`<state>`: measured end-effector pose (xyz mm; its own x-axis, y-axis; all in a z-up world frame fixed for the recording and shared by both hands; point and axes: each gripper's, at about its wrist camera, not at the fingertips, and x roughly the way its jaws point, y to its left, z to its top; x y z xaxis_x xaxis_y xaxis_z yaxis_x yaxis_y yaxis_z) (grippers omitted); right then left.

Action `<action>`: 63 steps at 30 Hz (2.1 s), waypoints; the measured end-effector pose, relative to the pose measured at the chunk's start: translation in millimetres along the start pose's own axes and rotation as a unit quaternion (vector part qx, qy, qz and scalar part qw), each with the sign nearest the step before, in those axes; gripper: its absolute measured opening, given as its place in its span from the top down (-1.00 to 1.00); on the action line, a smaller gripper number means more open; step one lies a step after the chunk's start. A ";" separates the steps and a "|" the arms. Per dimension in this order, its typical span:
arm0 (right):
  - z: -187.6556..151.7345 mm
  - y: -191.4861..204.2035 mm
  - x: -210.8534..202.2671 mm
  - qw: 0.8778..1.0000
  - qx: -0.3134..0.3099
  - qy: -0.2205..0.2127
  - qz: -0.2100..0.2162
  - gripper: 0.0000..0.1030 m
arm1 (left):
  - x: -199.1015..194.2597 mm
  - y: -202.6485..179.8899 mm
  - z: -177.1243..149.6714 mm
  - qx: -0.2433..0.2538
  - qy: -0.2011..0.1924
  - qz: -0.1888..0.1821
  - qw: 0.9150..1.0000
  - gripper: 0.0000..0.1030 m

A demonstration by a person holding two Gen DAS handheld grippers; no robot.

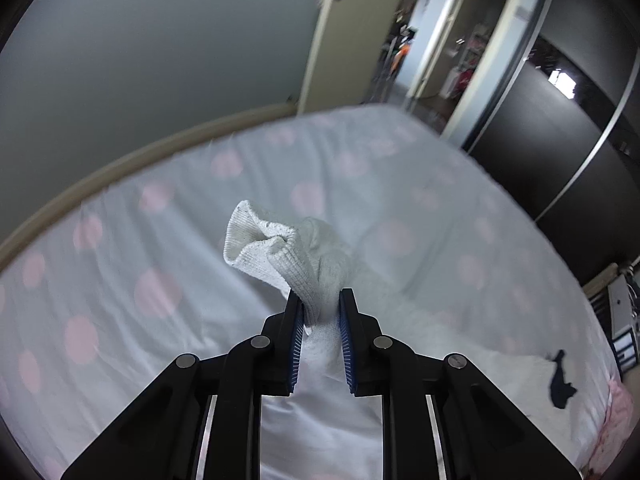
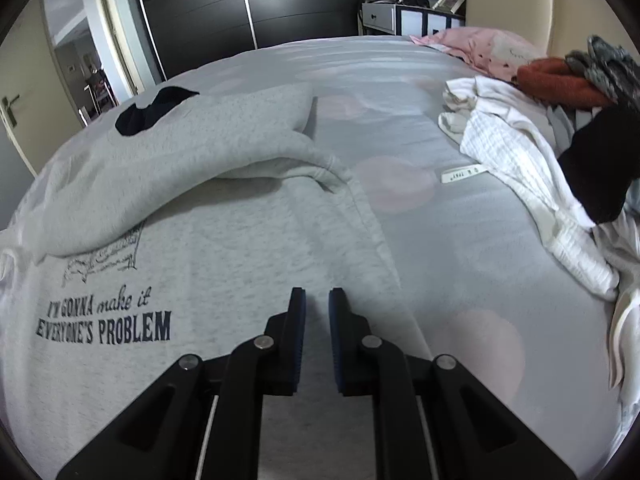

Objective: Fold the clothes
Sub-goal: 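Grasp the other sleeve cuff with the left tool and lift it, then fold the held sleeve across the body with the left tool and release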

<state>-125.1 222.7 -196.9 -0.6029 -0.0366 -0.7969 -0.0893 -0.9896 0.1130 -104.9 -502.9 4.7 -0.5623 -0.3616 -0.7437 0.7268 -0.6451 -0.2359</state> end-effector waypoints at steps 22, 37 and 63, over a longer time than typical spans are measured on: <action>22.4 -38.2 -15.2 0.992 0.098 0.056 0.060 0.76 | -212.8 -369.9 -125.5 0.307 -0.049 -0.193 0.931 0.78; 25.9 -31.4 -4.3 0.984 0.105 0.085 0.114 0.76 | -111.2 -379.0 -250.8 0.416 0.047 -0.079 0.905 0.75; 104.7 183.3 26.4 0.963 -0.047 0.115 0.238 0.31 | 89.7 -114.0 -207.3 0.258 0.119 -0.065 0.957 0.48</action>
<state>-240.4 54.9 -135.1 -0.3659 -0.5078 -0.7799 0.2330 -0.8613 0.4515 -156.5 -322.2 -164.7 -0.4848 -0.1322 -0.8646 0.3312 -0.9426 -0.0416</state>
